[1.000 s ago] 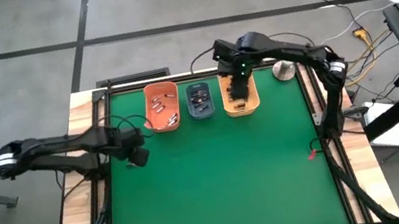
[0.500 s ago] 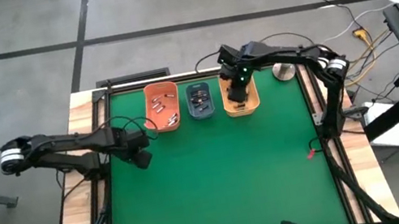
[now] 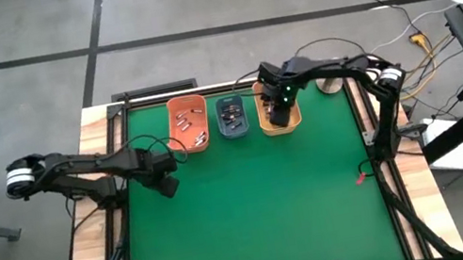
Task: Sort batteries
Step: Put the large black battery into the yellow bin
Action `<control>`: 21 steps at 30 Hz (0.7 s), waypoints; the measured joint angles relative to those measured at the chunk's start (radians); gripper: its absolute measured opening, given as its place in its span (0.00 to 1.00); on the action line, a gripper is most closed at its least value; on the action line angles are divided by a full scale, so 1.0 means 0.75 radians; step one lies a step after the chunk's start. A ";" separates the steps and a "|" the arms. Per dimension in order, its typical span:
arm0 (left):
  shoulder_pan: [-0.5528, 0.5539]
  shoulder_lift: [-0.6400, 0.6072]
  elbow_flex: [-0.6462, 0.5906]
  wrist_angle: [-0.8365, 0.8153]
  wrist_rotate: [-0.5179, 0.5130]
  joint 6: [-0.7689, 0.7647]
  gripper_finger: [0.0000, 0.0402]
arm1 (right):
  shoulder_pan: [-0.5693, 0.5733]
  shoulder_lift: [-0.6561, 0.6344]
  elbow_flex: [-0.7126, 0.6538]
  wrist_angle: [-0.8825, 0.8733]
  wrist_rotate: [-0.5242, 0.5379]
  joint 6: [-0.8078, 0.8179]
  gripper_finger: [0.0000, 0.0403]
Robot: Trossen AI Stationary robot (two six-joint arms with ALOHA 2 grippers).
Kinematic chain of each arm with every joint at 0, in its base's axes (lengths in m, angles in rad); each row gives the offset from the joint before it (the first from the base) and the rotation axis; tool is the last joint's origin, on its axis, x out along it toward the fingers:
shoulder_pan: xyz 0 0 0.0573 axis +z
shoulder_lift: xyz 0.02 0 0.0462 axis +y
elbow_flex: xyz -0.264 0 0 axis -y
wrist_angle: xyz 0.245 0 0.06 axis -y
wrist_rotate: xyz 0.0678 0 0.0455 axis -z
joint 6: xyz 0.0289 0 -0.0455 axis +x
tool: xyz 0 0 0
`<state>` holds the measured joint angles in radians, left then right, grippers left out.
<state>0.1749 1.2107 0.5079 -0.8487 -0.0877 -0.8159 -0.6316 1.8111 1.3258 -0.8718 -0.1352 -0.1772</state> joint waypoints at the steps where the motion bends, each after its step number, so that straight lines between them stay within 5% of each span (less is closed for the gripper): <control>1: 0.000 0.002 0.000 0.000 0.000 0.001 0.29 | 0.001 0.000 -0.011 0.010 -0.001 0.005 0.13; 21: -0.001 -0.001 0.000 0.013 0.006 0.030 0.29 | -0.002 0.074 -0.029 0.091 0.002 0.032 0.13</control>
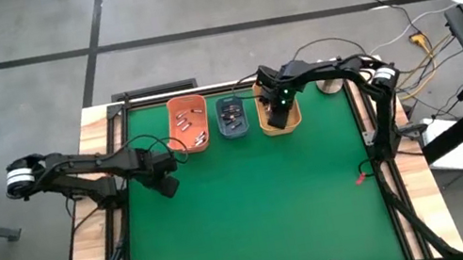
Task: Sort batteries
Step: Put the large black battery into the yellow bin, then put the small black battery into the blue bin
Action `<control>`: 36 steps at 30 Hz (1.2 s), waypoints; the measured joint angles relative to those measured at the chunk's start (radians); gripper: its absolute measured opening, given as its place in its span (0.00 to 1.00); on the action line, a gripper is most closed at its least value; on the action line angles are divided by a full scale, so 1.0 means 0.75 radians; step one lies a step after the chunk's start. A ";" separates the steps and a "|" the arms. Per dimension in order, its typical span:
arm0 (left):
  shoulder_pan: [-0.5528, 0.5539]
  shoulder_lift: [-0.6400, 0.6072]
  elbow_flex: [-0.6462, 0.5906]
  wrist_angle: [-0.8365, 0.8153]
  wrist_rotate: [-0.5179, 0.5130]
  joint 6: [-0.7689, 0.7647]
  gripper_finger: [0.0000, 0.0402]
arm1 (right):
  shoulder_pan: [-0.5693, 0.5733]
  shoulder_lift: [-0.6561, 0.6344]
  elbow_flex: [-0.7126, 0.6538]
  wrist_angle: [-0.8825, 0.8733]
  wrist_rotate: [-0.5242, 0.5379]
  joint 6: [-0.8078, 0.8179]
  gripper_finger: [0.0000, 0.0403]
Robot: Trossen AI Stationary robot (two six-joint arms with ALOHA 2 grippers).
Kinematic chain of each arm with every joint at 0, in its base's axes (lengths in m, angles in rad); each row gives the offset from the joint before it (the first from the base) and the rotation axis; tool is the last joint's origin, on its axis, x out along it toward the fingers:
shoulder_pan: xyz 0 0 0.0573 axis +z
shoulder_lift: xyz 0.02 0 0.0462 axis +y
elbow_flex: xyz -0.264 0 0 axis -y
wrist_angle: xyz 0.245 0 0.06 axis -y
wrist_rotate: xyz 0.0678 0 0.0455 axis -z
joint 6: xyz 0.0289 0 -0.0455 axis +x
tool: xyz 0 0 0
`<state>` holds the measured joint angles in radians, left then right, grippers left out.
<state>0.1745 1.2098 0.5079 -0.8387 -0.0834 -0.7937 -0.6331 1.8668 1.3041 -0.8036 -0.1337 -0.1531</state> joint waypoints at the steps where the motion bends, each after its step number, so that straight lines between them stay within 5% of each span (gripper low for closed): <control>1: -0.001 0.000 0.000 0.000 0.000 0.000 0.29 | 0.000 0.000 0.000 -0.001 0.002 -0.007 0.13; 22: -0.001 -0.001 0.000 0.013 -0.001 0.070 0.29 | 0.000 0.001 0.000 0.013 0.008 -0.027 0.17; 36: -0.001 -0.048 0.014 -0.018 0.065 0.191 0.30 | 0.014 -0.018 0.202 -0.182 0.083 0.023 0.43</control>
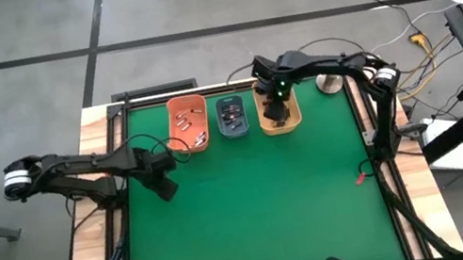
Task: Sort batteries
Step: Put the small black battery into the blue bin
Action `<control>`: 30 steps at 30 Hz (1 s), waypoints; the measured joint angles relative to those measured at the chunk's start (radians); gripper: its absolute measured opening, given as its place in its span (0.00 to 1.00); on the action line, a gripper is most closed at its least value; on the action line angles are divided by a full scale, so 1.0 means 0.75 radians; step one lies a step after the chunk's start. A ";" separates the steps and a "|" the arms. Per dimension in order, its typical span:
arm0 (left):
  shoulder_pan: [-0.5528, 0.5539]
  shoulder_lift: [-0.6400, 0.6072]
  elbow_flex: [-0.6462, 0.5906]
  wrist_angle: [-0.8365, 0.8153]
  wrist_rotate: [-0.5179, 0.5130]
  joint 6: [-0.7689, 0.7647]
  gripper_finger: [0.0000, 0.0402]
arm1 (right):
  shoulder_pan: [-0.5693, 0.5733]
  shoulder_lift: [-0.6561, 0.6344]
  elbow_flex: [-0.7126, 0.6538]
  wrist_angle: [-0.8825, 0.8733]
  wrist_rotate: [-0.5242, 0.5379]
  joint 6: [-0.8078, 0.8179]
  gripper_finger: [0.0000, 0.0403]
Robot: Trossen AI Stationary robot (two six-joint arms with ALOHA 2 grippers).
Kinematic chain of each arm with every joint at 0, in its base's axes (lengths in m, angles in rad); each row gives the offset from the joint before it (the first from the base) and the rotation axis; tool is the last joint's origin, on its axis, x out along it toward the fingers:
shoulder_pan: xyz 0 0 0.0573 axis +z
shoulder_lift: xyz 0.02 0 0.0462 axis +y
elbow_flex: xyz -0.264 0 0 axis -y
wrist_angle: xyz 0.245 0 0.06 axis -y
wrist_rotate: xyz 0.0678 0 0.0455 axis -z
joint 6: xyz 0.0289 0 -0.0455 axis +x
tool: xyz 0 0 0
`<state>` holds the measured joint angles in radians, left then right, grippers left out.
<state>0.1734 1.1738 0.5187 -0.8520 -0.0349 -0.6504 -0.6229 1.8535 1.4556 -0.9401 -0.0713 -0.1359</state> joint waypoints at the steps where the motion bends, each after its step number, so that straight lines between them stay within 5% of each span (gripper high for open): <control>1: 0.000 -0.015 0.017 -0.022 0.000 0.017 0.31 | 0.005 -0.006 0.039 -0.022 0.004 -0.005 0.45; 11: 0.000 -0.101 0.095 -0.280 0.090 0.274 0.36 | 0.192 -0.162 0.392 -0.128 0.094 0.017 0.46; 30: -0.021 0.240 0.144 -0.250 0.060 0.307 0.35 | 0.776 -0.332 0.562 -0.146 0.528 0.257 0.44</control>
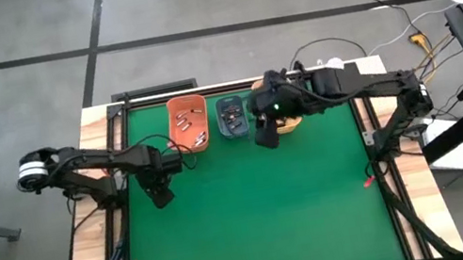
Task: Sort batteries
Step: Put the small black battery into the blue bin
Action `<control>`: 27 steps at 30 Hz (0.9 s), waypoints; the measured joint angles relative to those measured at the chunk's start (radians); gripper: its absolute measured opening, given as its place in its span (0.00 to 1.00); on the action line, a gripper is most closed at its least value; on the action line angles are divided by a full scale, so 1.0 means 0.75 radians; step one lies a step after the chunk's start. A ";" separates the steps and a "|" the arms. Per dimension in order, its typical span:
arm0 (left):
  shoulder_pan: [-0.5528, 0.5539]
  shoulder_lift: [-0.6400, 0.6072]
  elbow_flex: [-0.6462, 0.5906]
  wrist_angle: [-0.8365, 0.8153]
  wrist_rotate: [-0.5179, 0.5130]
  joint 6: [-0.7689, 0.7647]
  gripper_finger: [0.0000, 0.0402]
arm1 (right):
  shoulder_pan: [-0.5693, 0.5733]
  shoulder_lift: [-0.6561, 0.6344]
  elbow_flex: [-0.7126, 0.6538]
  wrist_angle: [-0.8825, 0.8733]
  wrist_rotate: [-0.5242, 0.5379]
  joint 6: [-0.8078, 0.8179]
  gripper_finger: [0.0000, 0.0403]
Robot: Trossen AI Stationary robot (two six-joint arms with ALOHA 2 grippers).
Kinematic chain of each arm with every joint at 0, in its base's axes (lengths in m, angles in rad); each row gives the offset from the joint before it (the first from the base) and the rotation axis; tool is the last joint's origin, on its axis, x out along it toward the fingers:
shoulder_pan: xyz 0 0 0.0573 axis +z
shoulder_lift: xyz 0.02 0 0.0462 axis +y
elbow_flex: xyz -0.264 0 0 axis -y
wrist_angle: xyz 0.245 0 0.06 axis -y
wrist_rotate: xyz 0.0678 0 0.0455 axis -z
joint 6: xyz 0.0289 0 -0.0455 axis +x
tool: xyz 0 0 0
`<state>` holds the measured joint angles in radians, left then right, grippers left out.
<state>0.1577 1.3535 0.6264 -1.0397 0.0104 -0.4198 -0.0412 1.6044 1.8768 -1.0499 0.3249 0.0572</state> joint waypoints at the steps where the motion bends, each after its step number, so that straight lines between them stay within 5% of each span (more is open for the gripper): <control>1: 0.000 0.010 -0.007 0.001 0.010 -0.001 0.35 | 0.026 -0.001 0.000 -0.002 0.015 0.013 0.44; 16: -0.193 0.116 -0.071 0.066 0.045 -0.113 0.28 | 0.255 -0.016 -0.001 -0.072 0.165 0.226 0.42; 23: -0.318 0.105 -0.067 0.086 0.040 -0.254 0.05 | 0.304 -0.016 0.059 -0.073 0.166 0.215 0.39; 27: -0.409 0.099 -0.058 0.085 0.010 -0.357 0.05 | 0.332 -0.016 0.142 -0.070 0.171 0.184 0.37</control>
<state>-0.1493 1.4281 0.5831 -0.9758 0.0179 -0.6877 0.2075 1.5921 1.9829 -1.1024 0.4533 0.1949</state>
